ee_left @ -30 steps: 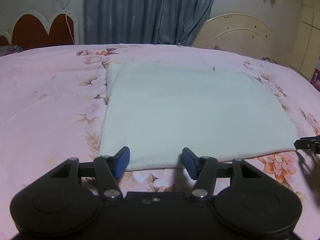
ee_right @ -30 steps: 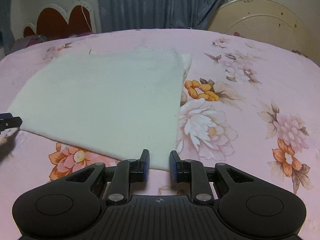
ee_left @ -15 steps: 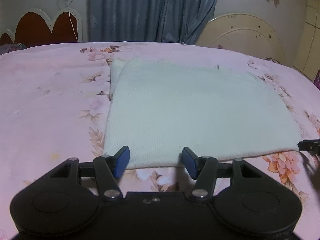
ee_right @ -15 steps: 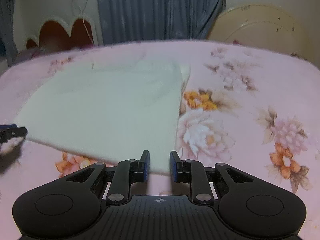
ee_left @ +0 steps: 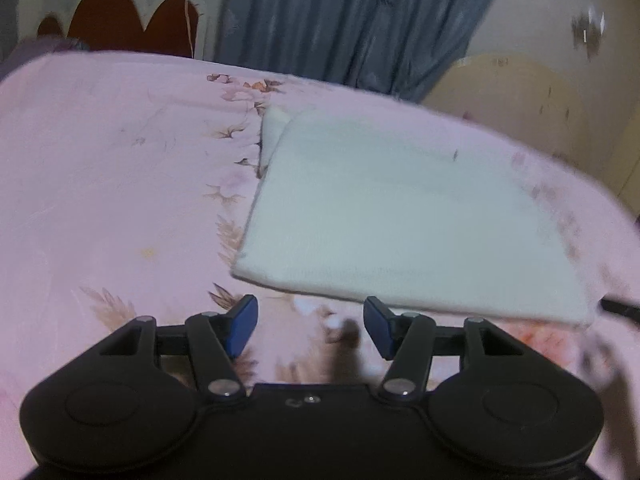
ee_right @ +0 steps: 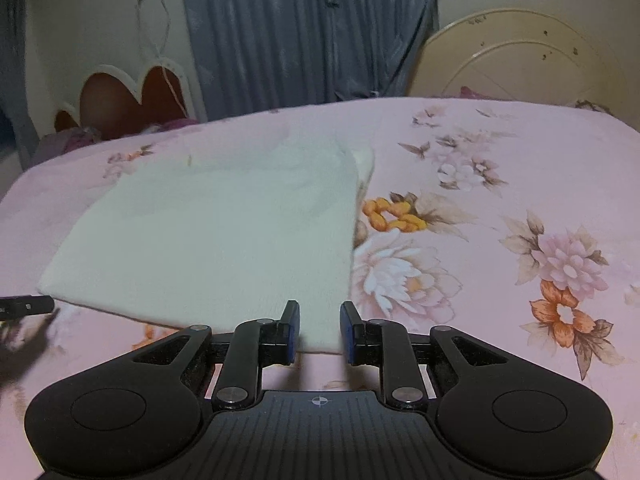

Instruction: Fold small clothes

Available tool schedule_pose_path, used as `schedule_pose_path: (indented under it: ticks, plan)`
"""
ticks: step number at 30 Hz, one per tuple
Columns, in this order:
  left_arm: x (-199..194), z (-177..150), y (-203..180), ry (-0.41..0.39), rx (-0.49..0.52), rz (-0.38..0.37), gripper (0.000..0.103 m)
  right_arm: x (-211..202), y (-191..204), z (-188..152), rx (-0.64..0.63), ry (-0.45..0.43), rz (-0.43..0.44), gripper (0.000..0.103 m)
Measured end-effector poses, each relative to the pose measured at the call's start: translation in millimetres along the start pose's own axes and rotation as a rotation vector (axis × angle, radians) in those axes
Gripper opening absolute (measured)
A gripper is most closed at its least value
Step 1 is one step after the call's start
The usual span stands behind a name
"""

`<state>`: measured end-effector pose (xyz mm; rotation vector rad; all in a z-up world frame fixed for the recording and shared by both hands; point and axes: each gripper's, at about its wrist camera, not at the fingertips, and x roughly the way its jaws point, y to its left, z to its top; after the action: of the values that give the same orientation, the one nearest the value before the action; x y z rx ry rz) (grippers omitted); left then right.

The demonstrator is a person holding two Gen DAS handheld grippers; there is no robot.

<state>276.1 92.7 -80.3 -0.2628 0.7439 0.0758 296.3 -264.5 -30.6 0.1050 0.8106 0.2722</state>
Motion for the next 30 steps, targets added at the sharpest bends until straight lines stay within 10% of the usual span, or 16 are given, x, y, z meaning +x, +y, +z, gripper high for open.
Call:
schedule_pose_path:
  ticks: [11,16,18,24,30]
  plan:
    - [30,-12,42,-0.074,-0.618,-0.209,0.045,19,31,16,-0.014,0.028,0.076,0.022]
    - [50,-5,46,-0.122,-0.669,-0.237,0.043,48,49,35,-0.012,0.031,0.085,0.021]
    - [57,-3,44,-0.144,-0.673,-0.239,0.042,63,57,44,-0.009,0.039,0.097,0.0]
    - [84,2,54,-0.155,-0.748,-0.261,0.011,107,89,69,-0.049,0.064,0.116,0.0]
    - [83,6,57,-0.161,-0.762,-0.289,0.007,142,111,82,-0.077,0.094,0.118,0.0]
